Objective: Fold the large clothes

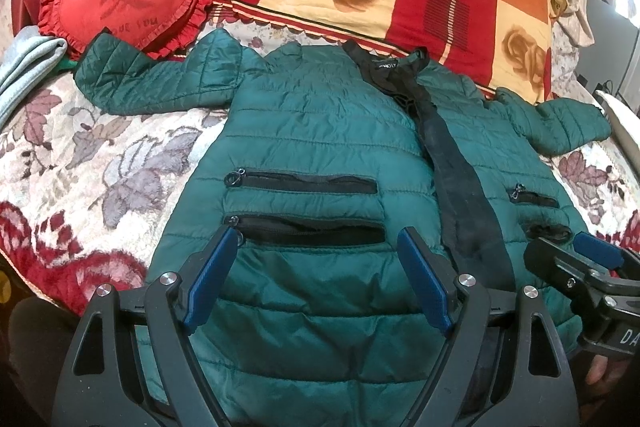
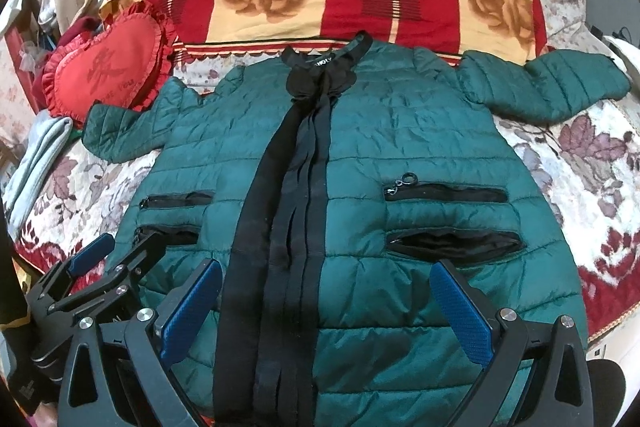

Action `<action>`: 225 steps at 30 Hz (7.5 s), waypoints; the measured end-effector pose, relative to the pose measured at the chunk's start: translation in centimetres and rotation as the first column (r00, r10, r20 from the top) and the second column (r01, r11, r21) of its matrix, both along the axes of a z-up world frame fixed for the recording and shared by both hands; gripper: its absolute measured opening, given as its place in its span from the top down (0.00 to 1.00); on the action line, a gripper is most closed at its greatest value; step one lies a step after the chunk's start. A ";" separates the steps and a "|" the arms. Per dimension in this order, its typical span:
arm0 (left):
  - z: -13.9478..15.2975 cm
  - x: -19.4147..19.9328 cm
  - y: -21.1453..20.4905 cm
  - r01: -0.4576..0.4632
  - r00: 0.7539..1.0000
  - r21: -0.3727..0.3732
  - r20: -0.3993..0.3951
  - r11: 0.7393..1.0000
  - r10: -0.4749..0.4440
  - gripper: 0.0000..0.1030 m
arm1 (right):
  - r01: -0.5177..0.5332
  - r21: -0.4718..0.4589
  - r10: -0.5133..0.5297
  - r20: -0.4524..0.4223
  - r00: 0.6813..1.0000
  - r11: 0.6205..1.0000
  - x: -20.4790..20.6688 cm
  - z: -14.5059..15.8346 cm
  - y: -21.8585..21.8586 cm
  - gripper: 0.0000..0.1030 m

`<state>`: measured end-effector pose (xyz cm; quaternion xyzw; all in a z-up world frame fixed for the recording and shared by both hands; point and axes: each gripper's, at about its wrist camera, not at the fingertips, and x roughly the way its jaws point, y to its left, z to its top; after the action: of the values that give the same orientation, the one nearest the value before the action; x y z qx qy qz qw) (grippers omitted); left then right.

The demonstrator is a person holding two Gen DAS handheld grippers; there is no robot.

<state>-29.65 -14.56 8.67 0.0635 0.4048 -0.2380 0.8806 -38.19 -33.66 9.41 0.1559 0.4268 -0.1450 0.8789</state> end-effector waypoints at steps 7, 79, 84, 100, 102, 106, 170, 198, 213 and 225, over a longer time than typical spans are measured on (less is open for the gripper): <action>-0.4 0.6 -0.1 -0.005 1.000 -0.014 -0.016 1.000 0.004 0.20 | 0.012 -0.004 -0.012 0.000 1.000 1.000 0.6 0.4 -0.4 0.00; 0.4 28.1 17.1 -0.520 0.853 0.050 0.083 0.853 0.516 0.20 | -0.113 -0.019 0.113 -0.021 0.993 0.993 11.6 -0.3 -0.4 0.00; -0.4 31.4 18.6 -0.569 0.820 0.079 0.131 0.819 0.557 0.20 | -0.102 0.003 0.102 -0.040 0.994 0.995 11.9 -1.1 -1.0 0.00; -4.0 41.0 20.5 -0.652 0.758 0.137 0.145 0.746 0.636 0.20 | -0.126 0.057 0.131 -0.089 0.987 0.990 13.1 -2.6 -0.3 0.00; -4.4 41.7 20.3 -0.646 0.763 0.139 0.138 0.751 0.631 0.20 | -0.124 0.064 0.129 -0.090 0.988 0.990 13.2 -2.7 -0.4 0.00; -4.7 42.7 19.6 -0.613 0.789 0.156 0.164 0.774 0.592 0.41 | -0.117 0.086 0.125 -0.096 0.987 0.989 13.4 -3.0 -0.6 0.00; 8.7 17.4 -14.0 0.145 0.989 -0.090 -0.011 0.985 -0.147 0.87 | -0.023 0.226 0.019 0.019 1.000 0.974 3.8 -1.5 -6.0 0.00; 2.5 15.3 -21.3 0.282 0.917 -0.221 -0.225 0.933 -0.331 0.80 | -0.012 0.316 -0.006 0.058 0.998 0.949 1.1 -3.4 -8.7 0.00; 5.0 17.3 -10.8 0.162 0.979 -0.129 -0.102 0.978 -0.175 0.37 | -0.043 0.241 0.019 0.101 0.995 0.970 2.8 -2.0 -8.3 0.00; 2.2 21.7 -3.4 -0.057 0.994 -0.055 -0.100 0.997 0.052 0.37 | 0.086 0.286 -0.094 0.015 0.995 0.954 9.4 -3.2 -14.1 0.00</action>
<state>-7.95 -17.92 10.83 0.0153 0.4421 -0.2282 0.8673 -28.79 -47.77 6.17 0.3023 0.4233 -0.1197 0.8457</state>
